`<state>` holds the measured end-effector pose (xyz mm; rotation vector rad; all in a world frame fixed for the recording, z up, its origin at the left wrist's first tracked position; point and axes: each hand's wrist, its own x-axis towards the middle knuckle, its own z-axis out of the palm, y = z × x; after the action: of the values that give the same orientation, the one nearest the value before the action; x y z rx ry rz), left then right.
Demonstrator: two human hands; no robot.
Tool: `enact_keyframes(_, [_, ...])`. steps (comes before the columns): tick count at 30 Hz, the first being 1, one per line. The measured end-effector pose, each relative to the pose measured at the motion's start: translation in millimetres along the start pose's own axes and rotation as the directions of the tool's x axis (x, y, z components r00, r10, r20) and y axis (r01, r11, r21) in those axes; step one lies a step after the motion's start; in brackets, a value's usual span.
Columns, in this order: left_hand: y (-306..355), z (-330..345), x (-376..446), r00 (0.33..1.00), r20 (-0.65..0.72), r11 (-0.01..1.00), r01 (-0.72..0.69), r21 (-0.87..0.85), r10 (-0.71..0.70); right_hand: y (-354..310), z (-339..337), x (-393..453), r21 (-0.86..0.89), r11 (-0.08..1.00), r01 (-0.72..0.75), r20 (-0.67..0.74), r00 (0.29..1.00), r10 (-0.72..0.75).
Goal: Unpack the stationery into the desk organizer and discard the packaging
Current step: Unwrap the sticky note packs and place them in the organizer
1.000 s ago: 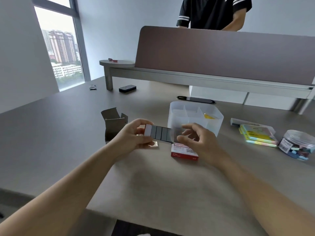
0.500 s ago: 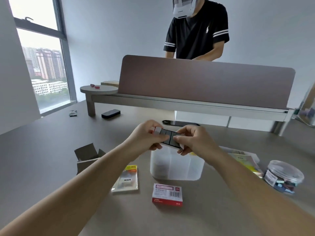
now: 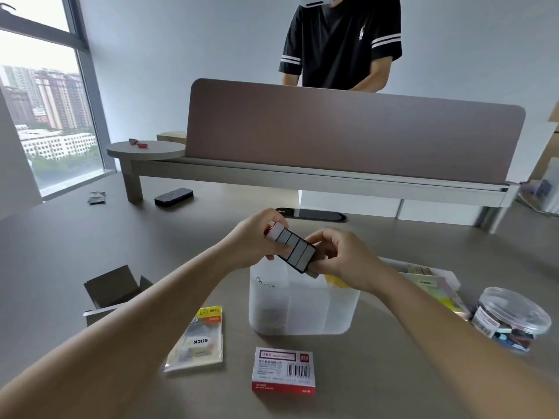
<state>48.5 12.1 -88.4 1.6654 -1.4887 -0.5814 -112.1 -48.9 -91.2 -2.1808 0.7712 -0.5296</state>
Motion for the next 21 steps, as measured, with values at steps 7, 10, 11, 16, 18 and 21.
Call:
enact_keyframes(7, [-7, 2, 5, 0.997, 0.053, 0.997, -0.063, 0.053, 0.06, 5, -1, -1, -0.127, 0.992, 0.006, 0.021, 1.0, -0.004])
enact_keyframes(10, [-7, 2, 5, 0.995, 0.061, 0.995, -0.079, 0.063, 0.075, 5, -2, -2, -0.153, 0.988, 0.028, 0.018, 1.0, -0.026])
enact_keyframes(11, [-8, 2, 4, 0.995, 0.064, 0.994, -0.084, 0.063, 0.08, 5, -2, -2, -0.157, 0.987, 0.029, 0.011, 1.0, -0.027])
enact_keyframes(16, [-8, 3, 2, 0.99, 0.075, 0.991, -0.126, 0.048, 0.122, 7, -1, -3, -0.144, 0.99, 0.01, -0.021, 1.0, -0.013])
enact_keyframes(18, [-7, 4, 2, 0.987, 0.076, 0.988, -0.147, 0.054, 0.143, 10, -2, -4, -0.145, 0.989, 0.004, -0.024, 1.0, -0.008])
enact_keyframes(21, [-7, 7, 2, 0.984, 0.078, 0.985, -0.163, 0.053, 0.159, 12, -2, -5, -0.139, 0.99, 0.005, -0.04, 0.999, -0.011])
